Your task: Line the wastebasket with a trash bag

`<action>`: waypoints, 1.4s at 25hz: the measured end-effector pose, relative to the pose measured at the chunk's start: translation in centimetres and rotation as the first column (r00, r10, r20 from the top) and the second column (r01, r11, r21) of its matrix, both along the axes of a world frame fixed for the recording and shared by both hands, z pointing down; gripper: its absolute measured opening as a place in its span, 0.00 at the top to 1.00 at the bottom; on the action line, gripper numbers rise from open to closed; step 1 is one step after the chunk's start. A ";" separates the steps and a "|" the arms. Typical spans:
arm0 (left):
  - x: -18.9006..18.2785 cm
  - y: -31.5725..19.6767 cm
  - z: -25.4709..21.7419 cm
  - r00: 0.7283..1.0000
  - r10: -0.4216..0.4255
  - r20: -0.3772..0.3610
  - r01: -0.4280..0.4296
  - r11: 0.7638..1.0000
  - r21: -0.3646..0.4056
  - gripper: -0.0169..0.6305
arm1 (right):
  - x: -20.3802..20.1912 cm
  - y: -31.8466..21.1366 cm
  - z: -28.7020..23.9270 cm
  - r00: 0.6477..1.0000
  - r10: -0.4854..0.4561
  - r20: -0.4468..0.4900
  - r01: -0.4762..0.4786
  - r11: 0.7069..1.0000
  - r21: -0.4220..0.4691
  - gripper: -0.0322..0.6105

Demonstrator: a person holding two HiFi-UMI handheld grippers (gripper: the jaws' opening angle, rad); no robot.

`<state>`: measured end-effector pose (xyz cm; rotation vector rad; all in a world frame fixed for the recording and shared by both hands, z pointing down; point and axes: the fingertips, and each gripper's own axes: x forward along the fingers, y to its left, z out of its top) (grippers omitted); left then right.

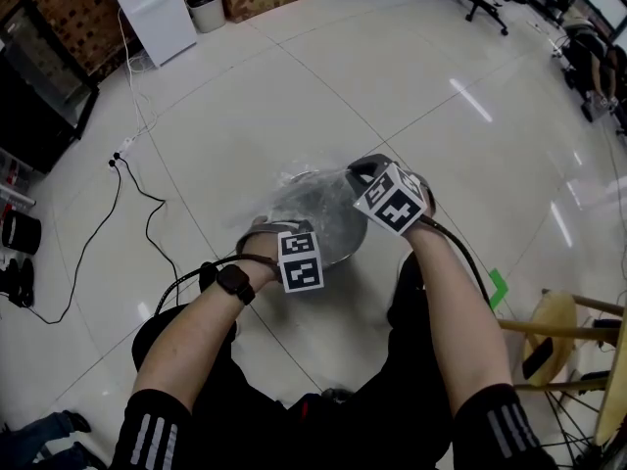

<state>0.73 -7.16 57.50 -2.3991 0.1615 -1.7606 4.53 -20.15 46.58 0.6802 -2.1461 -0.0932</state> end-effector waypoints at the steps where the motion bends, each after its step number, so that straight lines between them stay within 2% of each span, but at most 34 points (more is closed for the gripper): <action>1: -0.3 -0.8 0.1 1.000 -0.007 0.016 0.006 1.000 0.028 0.97 | 0.1 -0.1 -0.2 1.000 0.004 0.011 -0.004 1.000 0.001 0.94; 5: -1.9 -3.7 1.0 0.996 -0.033 0.082 0.023 0.992 0.122 0.98 | 0.7 0.0 -1.0 0.997 0.016 0.072 -0.014 1.000 -0.022 0.94; 8: -2.6 -4.6 2.2 0.993 -0.056 0.106 0.040 0.989 0.141 0.97 | 0.7 0.9 -1.0 0.996 0.006 0.090 0.000 0.998 -0.069 0.94; 11: -2.8 -3.8 3.9 0.990 -0.056 0.126 0.047 0.996 0.072 0.90 | 0.0 2.6 0.0 0.996 -0.060 0.063 0.068 0.988 -0.138 0.94; 14: -3.0 -2.3 5.0 0.989 -0.033 0.147 0.035 0.999 -0.010 0.81 | -0.7 5.0 2.3 0.989 -0.150 0.007 0.148 0.963 -0.227 0.94; 16: -3.0 -1.6 4.7 0.989 -0.011 0.148 0.017 0.999 -0.042 0.80 | -0.5 6.2 4.1 0.980 -0.196 -0.040 0.177 0.945 -0.275 0.94; 19: -2.7 0.3 2.8 0.993 0.026 0.113 -0.013 0.993 -0.114 0.80 | 0.1 6.9 6.1 0.970 -0.224 -0.095 0.184 0.930 -0.318 0.94; 22: -2.4 3.5 -1.0 0.996 0.082 0.045 -0.070 0.973 -0.219 0.80 | 0.5 7.0 6.6 0.973 -0.205 -0.102 0.159 0.926 -0.341 0.94; 23: -2.4 4.2 -2.5 0.996 0.089 0.019 -0.083 0.970 -0.228 0.80 | 0.6 7.0 6.6 0.974 -0.203 -0.100 0.157 0.926 -0.344 0.94; 25: -2.6 3.3 -5.1 0.998 0.057 -0.026 -0.060 0.985 -0.163 0.81 | 0.8 7.2 6.5 0.974 -0.205 -0.100 0.158 0.923 -0.350 0.94; 27: -3.6 0.0 -6.9 0.999 -0.020 -0.051 0.019 1.000 -0.021 0.82 | 1.1 7.2 6.3 0.974 -0.205 -0.100 0.159 0.924 -0.349 0.94; 29: -5.7 -3.2 -7.5 0.996 -0.084 -0.030 0.087 0.989 0.118 0.82 | 1.2 7.2 5.9 0.974 -0.206 -0.089 0.164 0.925 -0.342 0.94; 30: -6.9 -4.2 -7.2 0.995 -0.102 -0.003 0.101 0.982 0.160 0.80 | 1.3 7.3 5.7 0.975 -0.206 -0.086 0.165 0.924 -0.344 0.94; 33: -9.2 -5.1 -4.7 0.991 -0.110 0.079 0.094 0.978 0.185 0.67 | 1.9 7.9 5.2 0.972 -0.220 -0.080 0.176 0.914 -0.366 0.94; 35: -9.7 -5.3 -3.3 0.990 -0.102 0.101 0.081 0.978 0.193 0.60 | 2.4 8.6 5.1 0.967 -0.241 -0.077 0.194 0.900 -0.389 0.94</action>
